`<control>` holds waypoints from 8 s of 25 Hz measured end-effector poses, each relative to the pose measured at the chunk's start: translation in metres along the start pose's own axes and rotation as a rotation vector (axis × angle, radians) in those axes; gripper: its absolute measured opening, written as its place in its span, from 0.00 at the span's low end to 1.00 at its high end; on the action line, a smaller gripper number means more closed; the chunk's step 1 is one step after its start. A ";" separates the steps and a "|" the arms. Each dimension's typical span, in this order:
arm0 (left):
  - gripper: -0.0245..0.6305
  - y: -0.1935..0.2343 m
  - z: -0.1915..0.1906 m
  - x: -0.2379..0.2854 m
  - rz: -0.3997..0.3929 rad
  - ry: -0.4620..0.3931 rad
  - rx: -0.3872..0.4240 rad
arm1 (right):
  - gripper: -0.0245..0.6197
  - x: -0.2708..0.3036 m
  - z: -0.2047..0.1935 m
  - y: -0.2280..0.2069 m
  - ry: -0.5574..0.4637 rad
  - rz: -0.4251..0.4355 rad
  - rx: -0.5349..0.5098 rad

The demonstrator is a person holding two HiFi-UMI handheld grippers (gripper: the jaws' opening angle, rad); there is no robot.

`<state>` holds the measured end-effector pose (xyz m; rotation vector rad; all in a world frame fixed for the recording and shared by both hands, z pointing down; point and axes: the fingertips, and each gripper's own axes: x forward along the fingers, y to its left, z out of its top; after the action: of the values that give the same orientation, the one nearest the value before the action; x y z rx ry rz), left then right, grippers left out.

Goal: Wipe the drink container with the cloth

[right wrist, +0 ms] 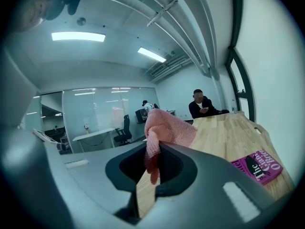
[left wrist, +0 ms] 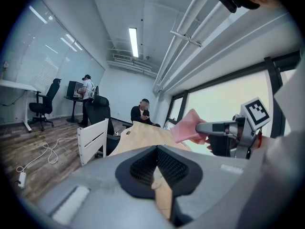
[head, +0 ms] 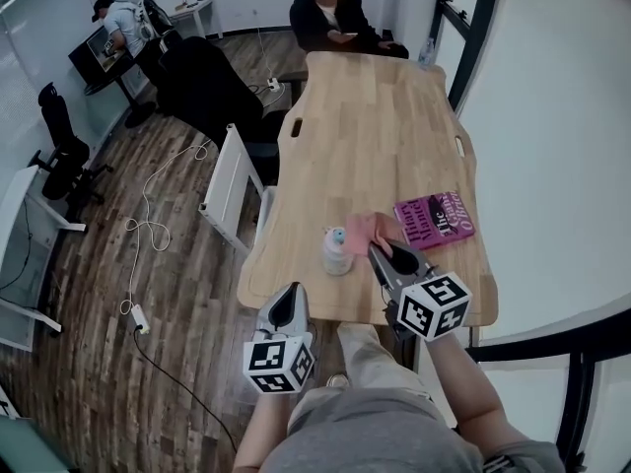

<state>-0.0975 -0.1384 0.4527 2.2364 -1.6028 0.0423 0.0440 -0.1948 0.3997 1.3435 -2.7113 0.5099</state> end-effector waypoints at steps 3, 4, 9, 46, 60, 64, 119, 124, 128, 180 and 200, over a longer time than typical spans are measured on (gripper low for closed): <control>0.04 0.006 0.005 0.011 0.020 0.001 0.002 | 0.08 0.020 0.002 -0.011 0.019 0.029 0.019; 0.04 0.007 0.006 0.014 0.025 0.001 0.001 | 0.08 0.026 0.002 -0.014 0.024 0.037 0.025; 0.04 0.015 0.005 0.031 0.051 0.008 -0.012 | 0.08 0.056 -0.002 -0.029 0.064 0.064 0.029; 0.04 0.039 -0.010 0.092 0.079 0.087 -0.009 | 0.08 0.124 -0.107 -0.088 0.321 0.059 0.102; 0.04 0.043 -0.019 0.103 0.091 0.104 -0.020 | 0.08 0.130 -0.155 -0.101 0.421 0.069 0.104; 0.04 0.043 -0.021 0.105 0.097 0.104 -0.026 | 0.08 0.131 -0.172 -0.106 0.460 0.070 0.099; 0.04 0.023 -0.009 0.031 0.065 0.045 -0.009 | 0.08 0.034 -0.074 -0.078 0.173 -0.110 -0.028; 0.04 0.019 -0.011 0.018 0.055 0.038 -0.007 | 0.08 0.022 -0.056 -0.054 0.123 -0.074 -0.032; 0.04 0.017 -0.014 0.010 0.051 0.039 -0.011 | 0.08 0.017 -0.049 -0.038 0.106 -0.043 -0.041; 0.04 0.031 -0.022 0.036 0.117 0.066 -0.026 | 0.08 0.057 -0.157 -0.026 0.380 0.153 0.013; 0.04 0.039 -0.023 0.052 0.152 0.061 -0.043 | 0.08 0.080 -0.220 -0.044 0.573 0.180 -0.033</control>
<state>-0.1113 -0.1884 0.4978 2.0580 -1.7212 0.1150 0.0115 -0.2084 0.6349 0.7850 -2.3488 0.7280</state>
